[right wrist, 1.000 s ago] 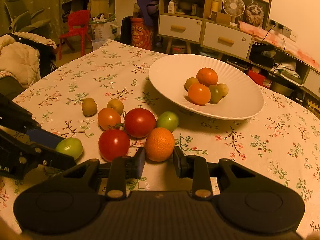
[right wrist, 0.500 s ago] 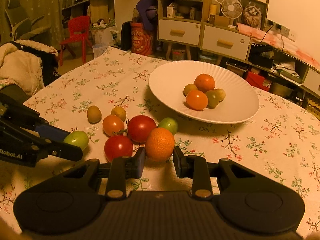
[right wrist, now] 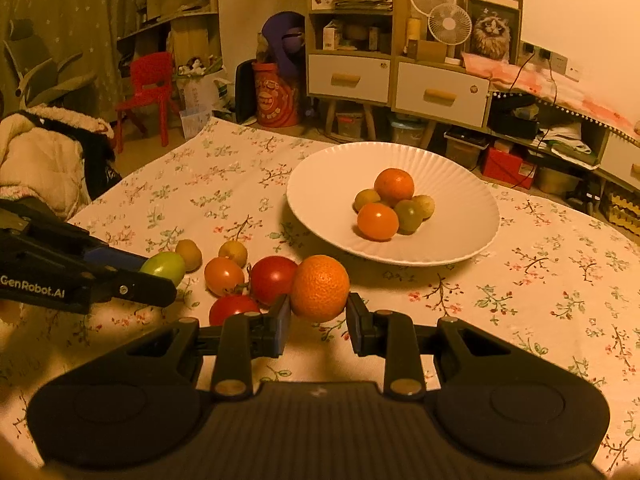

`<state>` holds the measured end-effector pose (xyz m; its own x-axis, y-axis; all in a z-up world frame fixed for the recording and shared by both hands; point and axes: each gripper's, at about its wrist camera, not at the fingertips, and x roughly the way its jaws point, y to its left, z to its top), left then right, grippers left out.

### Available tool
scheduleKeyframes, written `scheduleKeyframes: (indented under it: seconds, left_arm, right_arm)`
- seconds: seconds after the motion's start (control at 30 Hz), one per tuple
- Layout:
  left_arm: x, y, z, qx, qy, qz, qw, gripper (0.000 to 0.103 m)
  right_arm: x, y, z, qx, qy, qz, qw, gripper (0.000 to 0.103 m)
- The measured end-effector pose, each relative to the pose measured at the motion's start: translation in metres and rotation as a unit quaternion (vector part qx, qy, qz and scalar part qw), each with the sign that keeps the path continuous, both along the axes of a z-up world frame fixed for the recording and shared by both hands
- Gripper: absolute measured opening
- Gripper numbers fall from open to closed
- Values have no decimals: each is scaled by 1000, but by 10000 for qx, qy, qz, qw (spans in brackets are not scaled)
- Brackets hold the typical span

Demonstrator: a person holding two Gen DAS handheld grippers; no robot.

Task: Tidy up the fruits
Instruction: 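Carry both held fruits over the white plate with both tools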

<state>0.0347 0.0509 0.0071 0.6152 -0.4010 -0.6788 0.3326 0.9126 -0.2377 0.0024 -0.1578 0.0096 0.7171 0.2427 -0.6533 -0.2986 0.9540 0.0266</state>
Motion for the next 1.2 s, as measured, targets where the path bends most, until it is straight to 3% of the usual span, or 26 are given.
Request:
scheduleKeyframes:
  seconds: [0.5,0.7,1.2]
  left_arm:
    - [31,-37,16,-89,-295,-113,9995,29]
    - [56,-54,21,90,-463,-218,9987,29]
    - [107,-71,11,481,-336,-130,9982,29]
  right_arm:
    - [21,-27,12,236,-17,-344,9991,27]
    - [44,-39,18,161,-53,-447,9989,27]
    - [92,-48,5,-20,129,-588,9982,27]
